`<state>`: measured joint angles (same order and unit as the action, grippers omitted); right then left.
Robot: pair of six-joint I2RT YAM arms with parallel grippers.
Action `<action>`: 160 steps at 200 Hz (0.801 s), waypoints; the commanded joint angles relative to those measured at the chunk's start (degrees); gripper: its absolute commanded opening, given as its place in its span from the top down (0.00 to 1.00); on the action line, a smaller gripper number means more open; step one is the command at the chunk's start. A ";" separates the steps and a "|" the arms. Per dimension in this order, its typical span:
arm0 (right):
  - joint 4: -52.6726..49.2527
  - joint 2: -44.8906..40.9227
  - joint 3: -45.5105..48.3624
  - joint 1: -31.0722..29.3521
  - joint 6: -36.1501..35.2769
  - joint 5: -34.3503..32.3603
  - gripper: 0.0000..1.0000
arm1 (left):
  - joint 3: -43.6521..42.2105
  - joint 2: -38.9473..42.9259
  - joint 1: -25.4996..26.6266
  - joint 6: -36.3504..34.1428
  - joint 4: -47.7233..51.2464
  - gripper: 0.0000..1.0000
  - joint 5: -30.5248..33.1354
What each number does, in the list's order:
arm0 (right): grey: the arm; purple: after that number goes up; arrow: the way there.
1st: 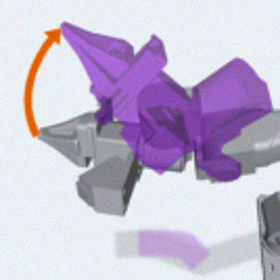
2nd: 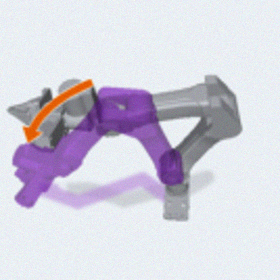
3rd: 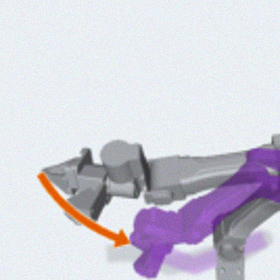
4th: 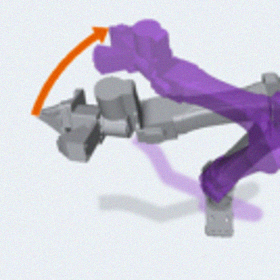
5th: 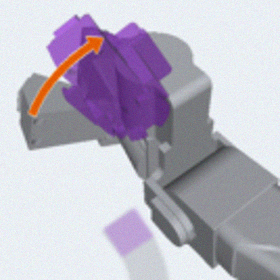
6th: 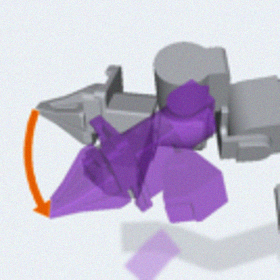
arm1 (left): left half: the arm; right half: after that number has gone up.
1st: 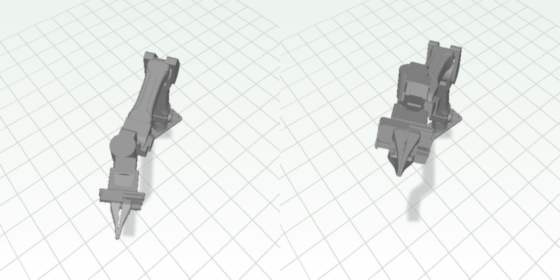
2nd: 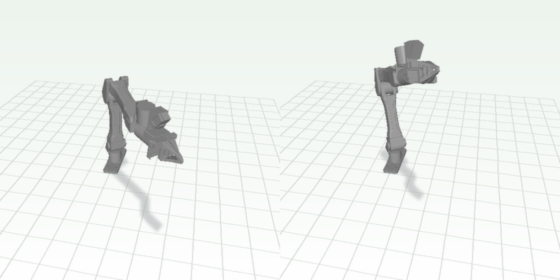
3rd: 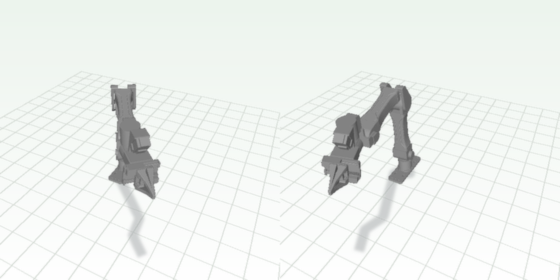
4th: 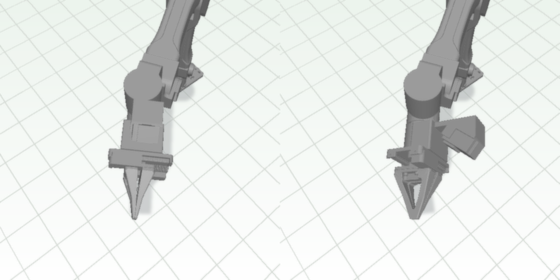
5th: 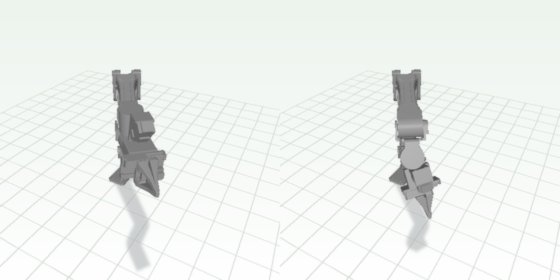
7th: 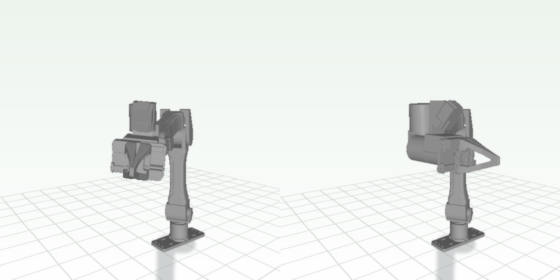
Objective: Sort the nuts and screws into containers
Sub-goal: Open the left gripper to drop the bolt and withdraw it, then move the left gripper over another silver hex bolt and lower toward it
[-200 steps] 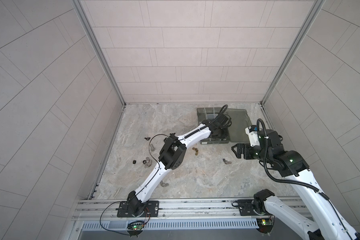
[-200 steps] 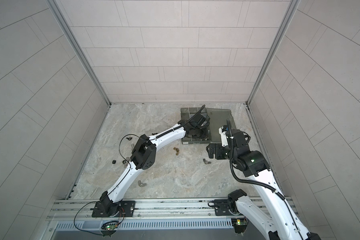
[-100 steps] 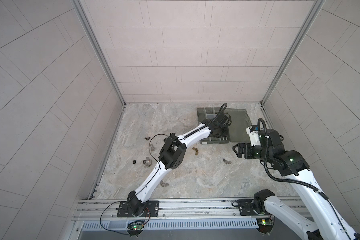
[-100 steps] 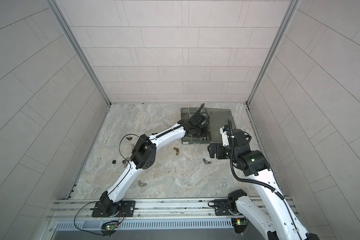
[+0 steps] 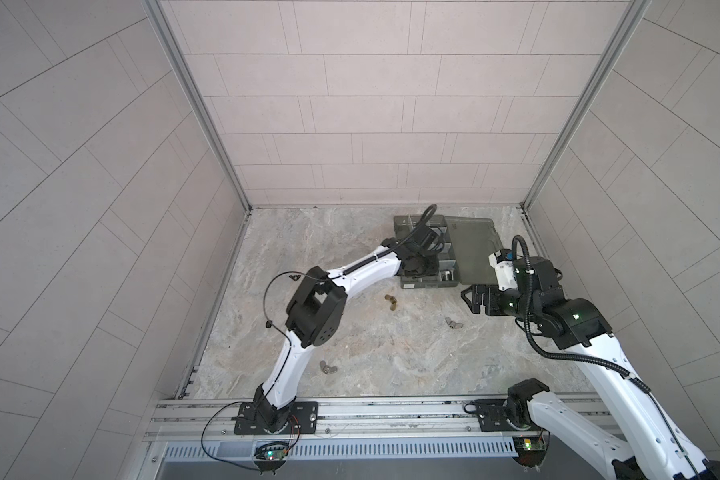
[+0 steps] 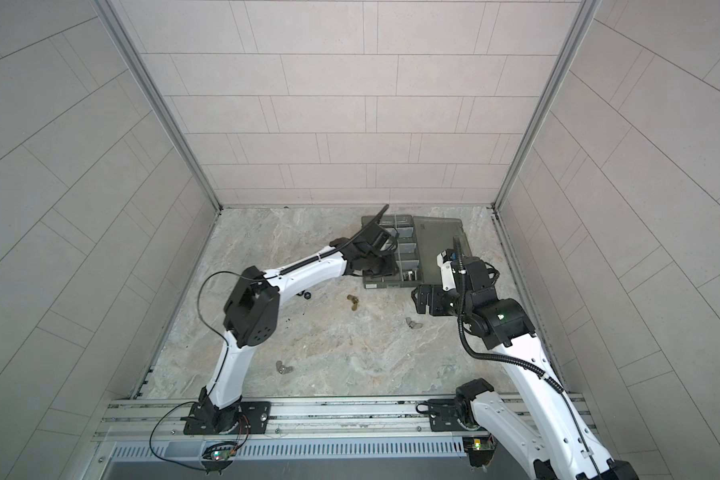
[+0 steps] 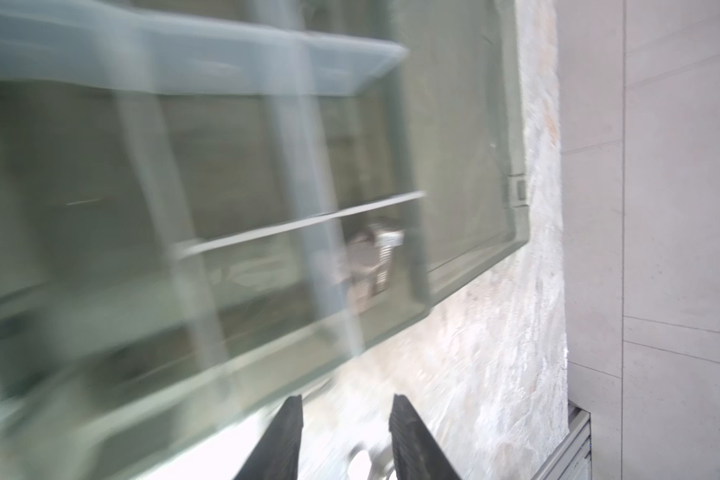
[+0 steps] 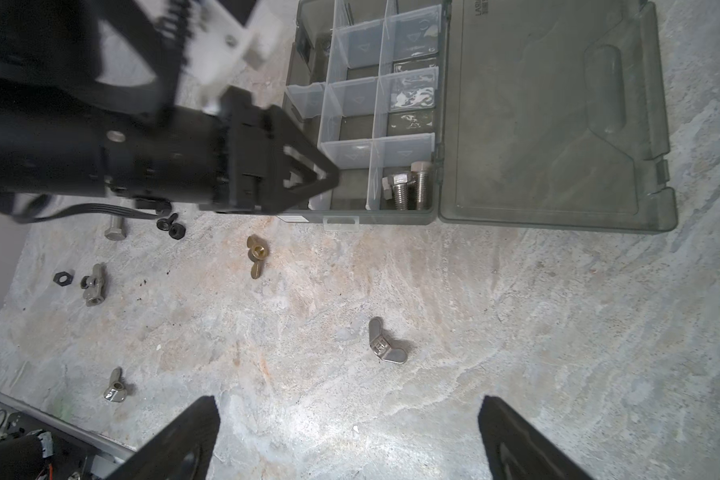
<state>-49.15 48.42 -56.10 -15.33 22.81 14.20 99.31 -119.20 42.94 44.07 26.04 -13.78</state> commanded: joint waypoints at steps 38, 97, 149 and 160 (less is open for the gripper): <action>5.27 5.01 0.55 -6.22 2.23 -1.55 0.01 | -32.54 27.32 -15.71 -3.83 2.29 0.58 9.35; 11.03 14.19 -0.15 -12.03 4.00 -3.70 0.01 | -48.49 40.70 -27.49 -3.46 3.47 0.57 15.58; 11.14 16.70 -3.35 -15.37 4.18 -5.46 0.01 | -46.00 35.73 -33.92 -4.53 8.02 0.57 15.53; 10.77 16.79 -3.78 -15.38 3.88 -5.57 0.01 | -46.34 34.35 -34.60 -4.19 7.24 0.58 15.79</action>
<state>-38.70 65.41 -57.60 -30.50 26.02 10.33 51.92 -81.82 9.89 40.45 31.48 0.75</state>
